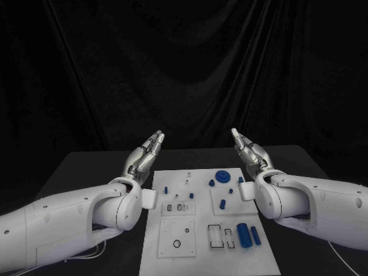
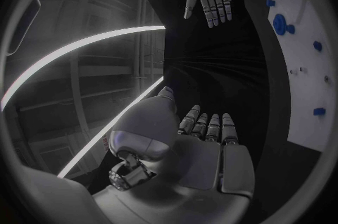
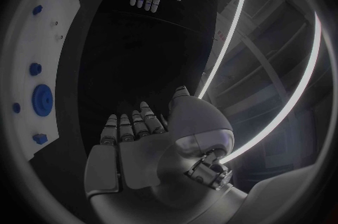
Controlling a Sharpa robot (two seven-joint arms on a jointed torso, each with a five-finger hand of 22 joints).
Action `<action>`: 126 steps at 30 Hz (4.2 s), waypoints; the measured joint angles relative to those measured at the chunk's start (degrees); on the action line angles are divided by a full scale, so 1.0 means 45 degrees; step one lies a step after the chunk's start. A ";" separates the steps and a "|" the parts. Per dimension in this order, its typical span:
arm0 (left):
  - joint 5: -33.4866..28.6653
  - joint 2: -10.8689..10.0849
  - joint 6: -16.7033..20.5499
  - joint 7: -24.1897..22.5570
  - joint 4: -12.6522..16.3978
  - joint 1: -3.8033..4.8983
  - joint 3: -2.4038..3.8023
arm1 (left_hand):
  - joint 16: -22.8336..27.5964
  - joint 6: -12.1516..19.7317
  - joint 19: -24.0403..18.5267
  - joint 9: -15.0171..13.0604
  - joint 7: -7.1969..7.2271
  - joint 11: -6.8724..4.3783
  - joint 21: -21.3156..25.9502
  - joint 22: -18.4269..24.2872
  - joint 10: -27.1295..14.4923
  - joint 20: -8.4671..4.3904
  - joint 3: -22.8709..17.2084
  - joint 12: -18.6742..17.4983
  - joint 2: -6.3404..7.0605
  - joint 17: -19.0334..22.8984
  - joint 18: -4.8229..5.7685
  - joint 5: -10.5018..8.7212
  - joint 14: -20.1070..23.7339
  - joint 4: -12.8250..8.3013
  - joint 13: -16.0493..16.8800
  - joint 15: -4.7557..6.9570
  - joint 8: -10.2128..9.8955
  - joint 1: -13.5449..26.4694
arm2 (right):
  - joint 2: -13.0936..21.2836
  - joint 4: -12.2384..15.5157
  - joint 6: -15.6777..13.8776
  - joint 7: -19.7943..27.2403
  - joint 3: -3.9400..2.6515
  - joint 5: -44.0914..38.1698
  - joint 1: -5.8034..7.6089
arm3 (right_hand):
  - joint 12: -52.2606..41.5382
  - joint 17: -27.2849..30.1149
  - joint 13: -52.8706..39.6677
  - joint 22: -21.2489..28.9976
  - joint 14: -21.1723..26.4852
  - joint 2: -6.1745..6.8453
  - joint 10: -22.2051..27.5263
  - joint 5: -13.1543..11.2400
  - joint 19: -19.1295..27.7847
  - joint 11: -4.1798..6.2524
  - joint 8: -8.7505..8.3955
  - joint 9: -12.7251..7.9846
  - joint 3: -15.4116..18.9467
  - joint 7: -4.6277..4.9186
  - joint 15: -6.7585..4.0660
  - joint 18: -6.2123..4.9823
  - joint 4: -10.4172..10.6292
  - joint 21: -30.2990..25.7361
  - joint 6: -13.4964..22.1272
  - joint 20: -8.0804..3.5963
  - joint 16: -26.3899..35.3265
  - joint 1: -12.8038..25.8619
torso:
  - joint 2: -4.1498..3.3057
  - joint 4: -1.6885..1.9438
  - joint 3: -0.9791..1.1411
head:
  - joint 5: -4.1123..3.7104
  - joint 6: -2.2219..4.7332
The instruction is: Assemble the parts on the task board
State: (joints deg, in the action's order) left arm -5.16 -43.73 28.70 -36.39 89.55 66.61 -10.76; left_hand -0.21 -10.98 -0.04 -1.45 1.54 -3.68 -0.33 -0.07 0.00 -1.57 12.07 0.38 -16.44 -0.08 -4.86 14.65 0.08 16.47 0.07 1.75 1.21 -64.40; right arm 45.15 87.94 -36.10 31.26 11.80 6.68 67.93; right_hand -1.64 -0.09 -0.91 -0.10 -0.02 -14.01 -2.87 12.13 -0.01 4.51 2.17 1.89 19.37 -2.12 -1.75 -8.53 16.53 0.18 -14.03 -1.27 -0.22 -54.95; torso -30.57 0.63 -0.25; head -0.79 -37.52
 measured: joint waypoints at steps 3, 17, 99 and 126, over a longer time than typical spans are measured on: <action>-0.0255 0.0024 -0.0717 -0.0158 -0.0010 0.0142 -0.0213 | 0.0000 0.0000 0.0000 0.0000 -0.0001 0.0000 0.0000 0.0003 0.0000 0.0000 0.0015 0.0000 -0.0026 -0.0001 -0.0001 0.0024 0.0000 0.0015 0.0000 0.0000 0.0000 -0.0025 | -0.0001 -0.0001 0.0157 0.0043 0.0002 0.0124 0.0000 | -0.0021 0.0000 0.0000 0.0000 0.0000 0.0016 -0.0076 0.0014 0.0001 -0.0187 0.0037 0.0019 0.0014 0.0184 0.0000 0.0001 0.0015 0.0000 -0.0183 0.0363 0.0000 -0.0145 | 0.0001 0.0001 0.0000 | -0.0001 0.0000; -0.0348 -0.0239 -0.2427 -0.0448 -0.0600 0.0223 -0.0312 | 0.0000 -0.0112 0.0009 0.0001 -0.0024 0.0000 0.0000 0.0004 0.0000 0.0647 0.0015 0.0000 0.0059 -0.0003 -0.0404 0.0924 0.0000 0.0014 0.0002 -0.0002 -0.0001 -0.1145 | 0.0310 -0.0598 0.0790 -0.0005 0.0007 -0.1247 0.0033 | -0.0992 -0.0128 -0.0174 -0.0036 -0.0438 0.0454 -0.0914 0.1030 -0.0110 -0.2197 0.0301 0.0108 -0.0137 0.0600 0.2000 0.0019 -0.0026 0.0021 -0.1146 0.2639 -0.0159 -0.1521 | 0.0001 -0.0015 0.0000 | -0.0123 -0.0002; 0.3528 -0.2035 -0.4266 -0.0533 0.0100 0.0734 -0.0323 | 0.0000 -0.1613 0.1070 -0.0139 -0.0979 0.0891 -0.0757 -0.0470 0.0249 0.3852 -0.0463 0.0000 0.0409 -0.0069 -0.0991 0.4215 -0.0386 -0.0043 0.0029 -0.2211 0.0146 -0.4476 | -0.1955 -0.3909 0.5700 -0.6289 0.0005 -2.4977 0.1462 | -0.0509 -1.6379 -0.1673 -1.6629 -1.8685 0.4968 -1.1501 -0.0252 -1.8696 -0.1547 0.0415 0.0735 -0.7098 0.0252 -0.0418 0.1401 -0.0424 1.8997 -0.8389 0.0901 -1.7799 -0.5490 | -0.0719 0.0544 -0.0083 | -0.0565 -0.2776; 0.3549 -0.2088 -0.4540 -0.0535 0.0073 0.0727 -0.0326 | 0.0000 -0.1730 0.1189 -0.0148 -0.1096 0.0979 -0.0857 -0.0518 0.0249 0.3970 -0.0531 0.0000 0.0437 -0.0091 -0.0991 0.4263 -0.0478 -0.0043 0.0037 -0.2303 0.0145 -0.4594 | -0.2188 -0.4615 0.6252 -0.6304 0.0003 -2.4596 0.1148 | -0.0573 -1.6049 -0.1754 -1.6626 -1.8638 0.4852 -1.1255 0.0350 -1.8604 -0.1618 0.0415 0.0737 -0.7255 0.0261 -0.0372 0.1398 -0.0794 1.8716 -0.8309 0.0993 -1.7645 -0.5717 | -0.0702 0.0586 -0.0101 | -0.0516 -0.2776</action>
State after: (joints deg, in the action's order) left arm 10.81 -53.13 8.28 -38.80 89.87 69.88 -12.22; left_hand -0.21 -18.77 5.31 -2.11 -3.40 0.72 -4.19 -2.40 1.12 16.30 9.68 0.38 -14.47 -0.49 -9.32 33.83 -2.07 16.28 0.24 -8.61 1.86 -85.07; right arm 35.30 67.17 -7.96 2.89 11.81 -104.01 73.09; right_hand -4.21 -72.31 -8.81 -74.91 -83.89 7.83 -53.52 13.71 -83.73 -2.77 4.03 5.20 -13.28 -0.95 -3.42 -2.24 12.95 84.41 -51.42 3.20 -79.62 -80.68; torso -33.73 3.26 -0.71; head -3.11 -50.01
